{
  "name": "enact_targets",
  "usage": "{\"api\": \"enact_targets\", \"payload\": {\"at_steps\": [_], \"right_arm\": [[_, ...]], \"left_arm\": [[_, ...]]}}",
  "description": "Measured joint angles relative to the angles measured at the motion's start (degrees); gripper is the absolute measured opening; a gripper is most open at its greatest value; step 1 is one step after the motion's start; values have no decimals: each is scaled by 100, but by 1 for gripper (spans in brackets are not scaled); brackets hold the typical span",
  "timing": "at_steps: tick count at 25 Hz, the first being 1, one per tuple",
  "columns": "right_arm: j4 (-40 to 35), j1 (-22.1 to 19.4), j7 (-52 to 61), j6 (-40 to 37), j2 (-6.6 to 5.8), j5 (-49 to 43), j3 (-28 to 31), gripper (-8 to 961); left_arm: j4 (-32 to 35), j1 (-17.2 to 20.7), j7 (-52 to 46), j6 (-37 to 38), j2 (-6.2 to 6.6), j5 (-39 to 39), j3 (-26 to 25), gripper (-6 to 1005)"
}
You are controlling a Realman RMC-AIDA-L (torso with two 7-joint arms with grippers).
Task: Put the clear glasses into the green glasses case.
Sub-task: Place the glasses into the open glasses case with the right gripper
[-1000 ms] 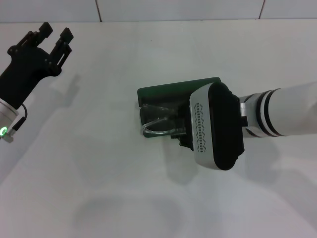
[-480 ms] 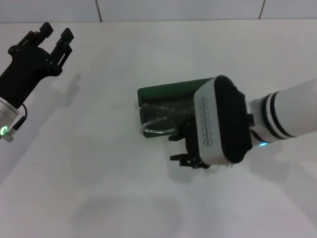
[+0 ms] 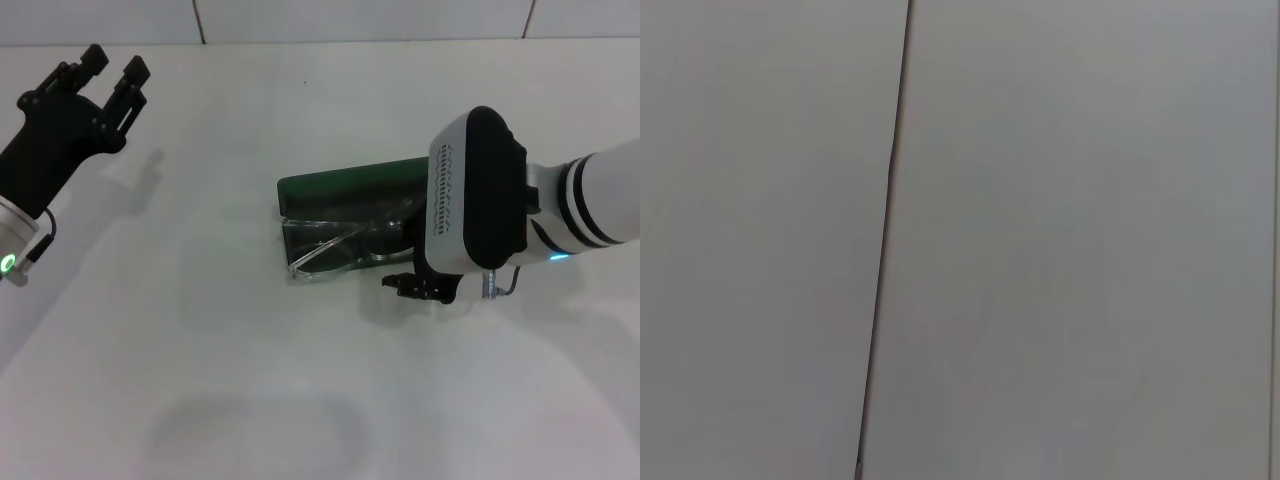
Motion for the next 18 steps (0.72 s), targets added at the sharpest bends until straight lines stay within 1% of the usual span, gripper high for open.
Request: {"api": "enact_targets", "payload": {"at_steps": [5,8,13,16,18], "right_arm": [[-15,-27,4,155,-7,-1,24,423],[-145,-74,-12,91,-22,87,26,426],[-450,-255,-467,-173,-14,641,8,430],[-326,-162,-717,-184,-1,1024,-34,433],[-102,-45,-854,-6,6,1247,-141,435]], "left_arm": [[-8,7,1,13,-9,0,0,516],[-8,24,1,15,-10,0,0,516],[-15,19,2,18,-9,-1,0,516],[-19,-14,2,19,-9,-1,1,516],[-18,-42,2,19,-12,-1,6,516]]}}
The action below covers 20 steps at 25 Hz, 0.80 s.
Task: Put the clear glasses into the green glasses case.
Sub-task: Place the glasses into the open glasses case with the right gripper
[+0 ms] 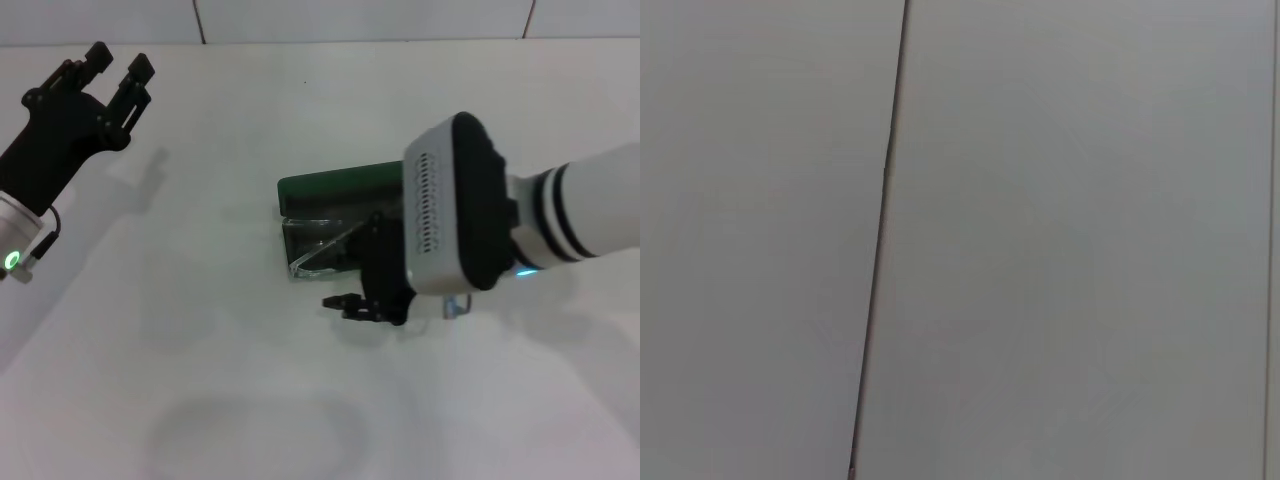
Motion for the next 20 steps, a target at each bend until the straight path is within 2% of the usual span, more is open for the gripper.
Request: {"api": "enact_targets", "payload": {"at_steps": [7,11,20], "right_arm": [[842,471,-59,1080,7,188,-669,442],[1026,584,-24,1254,7,198,-646,445],[1017,522,-20,1547,2,170,-538,454]], "left_arm": [[-7,-48,-21,0,-12,5,48,516],[-6,-49,-53,-1,-4,7,61,515],[38,-53,-69,-41,4,9,65,515]]}}
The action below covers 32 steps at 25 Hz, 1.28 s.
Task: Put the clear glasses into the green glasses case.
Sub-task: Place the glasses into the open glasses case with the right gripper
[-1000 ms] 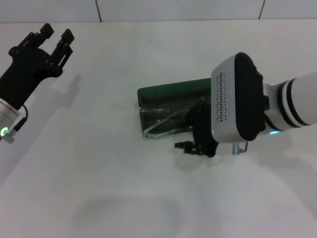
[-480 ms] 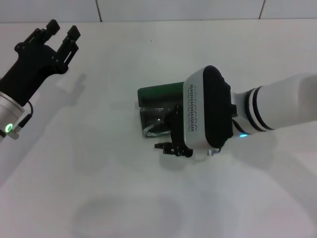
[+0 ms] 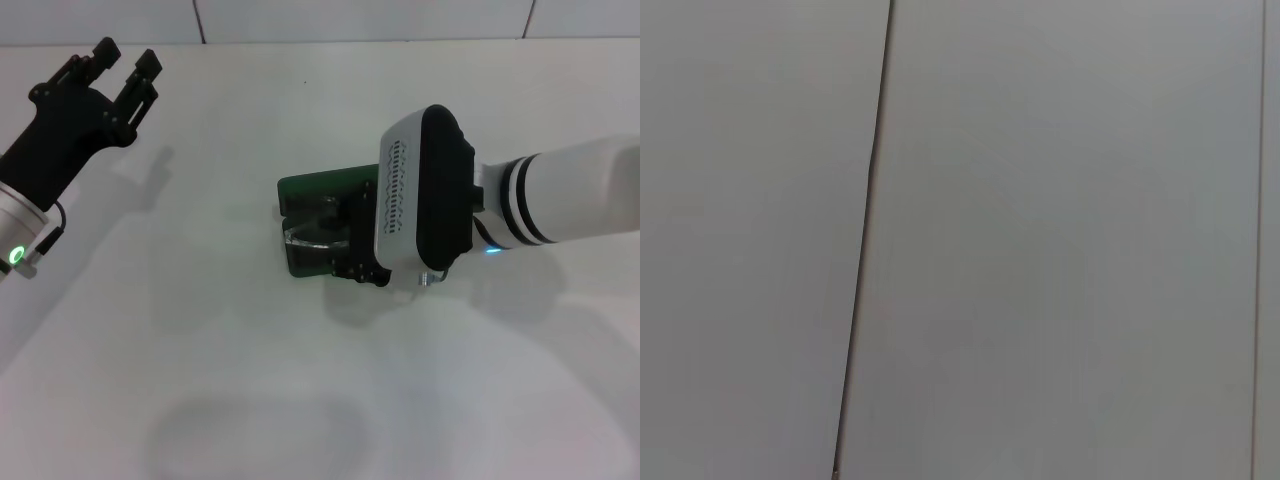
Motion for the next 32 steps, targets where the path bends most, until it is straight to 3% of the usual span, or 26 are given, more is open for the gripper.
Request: {"api": "enact_targets", "payload": {"at_steps": [3,8,12,18,32], "right_arm": [[-242,-114,0,-222,-40,-5,56,457],[-904,-567,-30,-929,-32,-327,631,461],[-1123,-790,-34,-978,-35,-441,923,465],[-739,-610,-22,-974,-26,-449,1113,471],[-260,-278,-12,-990,-2,-418,814,484]], "left_arm": [[2,-2,-1,-4,-1,0,-7,515],[2,3,-2,-4,4,0,-15,515],[7,1,-2,-5,7,0,-31,515],[7,-92,-2,-4,5,0,-11,516],[3,-104,-10,-3,-11,0,-9,516]]}}
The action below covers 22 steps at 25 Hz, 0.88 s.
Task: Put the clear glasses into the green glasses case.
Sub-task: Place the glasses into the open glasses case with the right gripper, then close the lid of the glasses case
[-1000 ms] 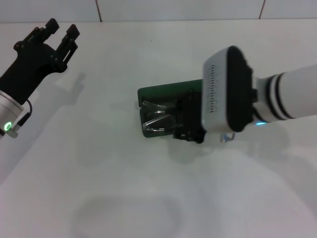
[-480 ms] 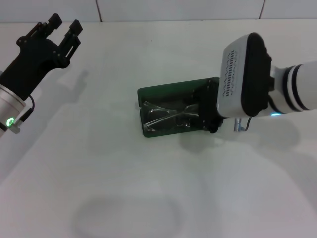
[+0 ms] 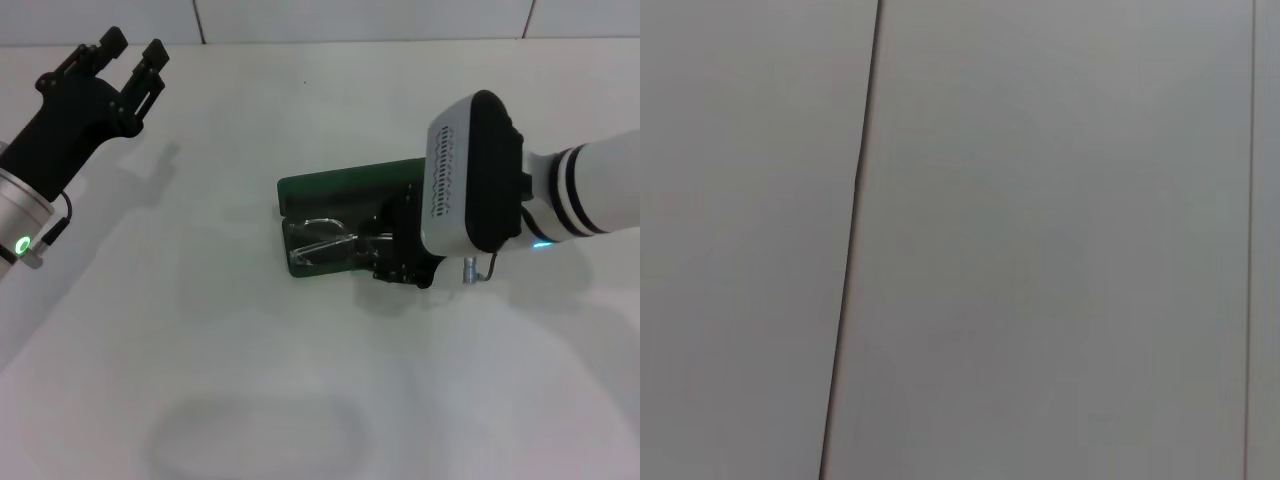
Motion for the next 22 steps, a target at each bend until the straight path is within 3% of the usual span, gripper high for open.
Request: {"api": "enact_targets", "payload": {"at_steps": [8,13,18,22], "right_arm": [[280,186,11,51,8,42,-22,491],[-330,-179,-1,-107,-35,49,123,496],[-1303,-937,-530,-939,-41,454,843,501],[-1109,-1245,-1540,-1934,-48,1650,1892,504]], "left_arm": [[-47,-25,0,12,-7,0,9,516],[-46,18,0,35,-8,-1,8,515],[-46,27,0,42,-2,-3,-5,515],[-46,27,0,42,4,-4,-4,515]]}}
